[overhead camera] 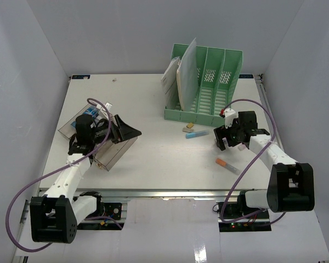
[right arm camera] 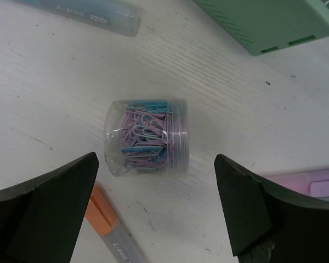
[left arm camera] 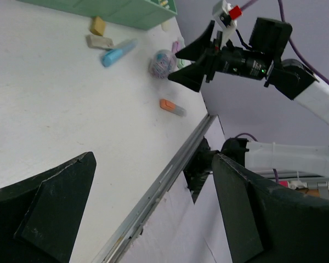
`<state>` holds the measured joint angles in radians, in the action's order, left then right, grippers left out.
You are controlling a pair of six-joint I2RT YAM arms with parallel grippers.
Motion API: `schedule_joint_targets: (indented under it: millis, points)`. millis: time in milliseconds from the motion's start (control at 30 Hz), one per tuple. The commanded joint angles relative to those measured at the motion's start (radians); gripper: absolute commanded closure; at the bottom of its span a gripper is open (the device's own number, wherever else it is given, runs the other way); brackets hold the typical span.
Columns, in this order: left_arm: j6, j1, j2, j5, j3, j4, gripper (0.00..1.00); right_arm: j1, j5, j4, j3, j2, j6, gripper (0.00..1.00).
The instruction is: Organize the desk
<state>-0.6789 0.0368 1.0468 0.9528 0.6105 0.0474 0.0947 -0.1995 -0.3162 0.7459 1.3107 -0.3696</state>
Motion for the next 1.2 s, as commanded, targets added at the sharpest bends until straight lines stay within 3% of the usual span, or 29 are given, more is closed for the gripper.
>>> schedule_joint_targets:
  millis: [0,67,233,367,500,700,1000,1167]
  points:
    - [-0.094,0.098,-0.018,-0.04,-0.056,0.137,0.02,0.011,-0.002,0.037,0.038,0.031,0.005,0.02]
    - [-0.122,0.137,-0.008,-0.072,-0.068,0.172,0.02,0.011,-0.008,0.042,0.036,0.047,0.002,0.02]
    - [-0.195,0.242,0.042,-0.135,-0.087,0.277,0.04,0.011,-0.034,0.052,0.033,0.074,-0.025,0.18]
    - [-0.249,0.313,0.101,-0.172,-0.1,0.362,0.05,0.011,-0.055,0.054,0.024,0.071,-0.054,0.42]
    - [-0.286,0.377,0.171,-0.201,-0.094,0.442,0.05,0.011,-0.066,0.055,0.018,0.047,-0.081,0.53]
    - [-0.309,0.478,0.297,-0.238,-0.032,0.523,0.06,0.011,-0.285,-0.023,0.021,-0.055,-0.194,0.72]
    - [-0.304,0.613,0.508,-0.263,0.126,0.588,0.02,0.014,-0.726,-0.204,0.03,-0.192,-0.429,0.77]
    - [-0.288,0.675,0.61,-0.276,0.223,0.582,0.02,0.033,-0.839,-0.219,0.009,-0.258,-0.493,0.77]
